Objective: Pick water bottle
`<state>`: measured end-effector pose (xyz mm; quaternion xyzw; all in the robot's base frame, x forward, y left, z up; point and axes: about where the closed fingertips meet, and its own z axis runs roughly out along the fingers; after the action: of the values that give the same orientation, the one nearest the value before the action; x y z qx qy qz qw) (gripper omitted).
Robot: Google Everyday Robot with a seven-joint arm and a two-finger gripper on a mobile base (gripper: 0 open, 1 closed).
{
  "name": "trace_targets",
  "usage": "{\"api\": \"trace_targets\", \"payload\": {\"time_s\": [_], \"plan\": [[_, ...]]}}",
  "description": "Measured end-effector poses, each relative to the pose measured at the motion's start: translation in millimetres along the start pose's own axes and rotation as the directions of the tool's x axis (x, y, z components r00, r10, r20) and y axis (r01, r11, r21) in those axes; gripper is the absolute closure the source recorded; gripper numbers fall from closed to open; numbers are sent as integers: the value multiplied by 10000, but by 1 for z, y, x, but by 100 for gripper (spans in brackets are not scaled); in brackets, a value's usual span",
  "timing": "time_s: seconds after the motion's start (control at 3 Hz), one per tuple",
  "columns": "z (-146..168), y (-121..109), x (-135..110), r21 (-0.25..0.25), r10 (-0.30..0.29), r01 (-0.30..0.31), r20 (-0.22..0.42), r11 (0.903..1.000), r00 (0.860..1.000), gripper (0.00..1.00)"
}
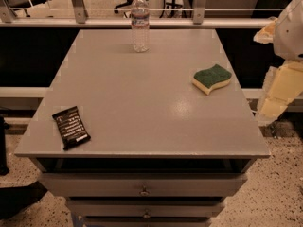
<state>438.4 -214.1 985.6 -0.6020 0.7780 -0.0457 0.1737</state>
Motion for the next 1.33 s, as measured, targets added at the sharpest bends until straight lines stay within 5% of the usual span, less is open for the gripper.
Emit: {"api": "trace_targets", "payload": {"time_s": [0.67, 1.0, 1.33], "plan": [[13, -15, -9, 124, 185, -192, 516, 9997, 9985, 0], [41, -53, -37, 290, 572, -637, 1858, 9976, 9809, 0], [67, -89, -76, 427, 750, -932, 3169, 9947, 9455, 0]]}}
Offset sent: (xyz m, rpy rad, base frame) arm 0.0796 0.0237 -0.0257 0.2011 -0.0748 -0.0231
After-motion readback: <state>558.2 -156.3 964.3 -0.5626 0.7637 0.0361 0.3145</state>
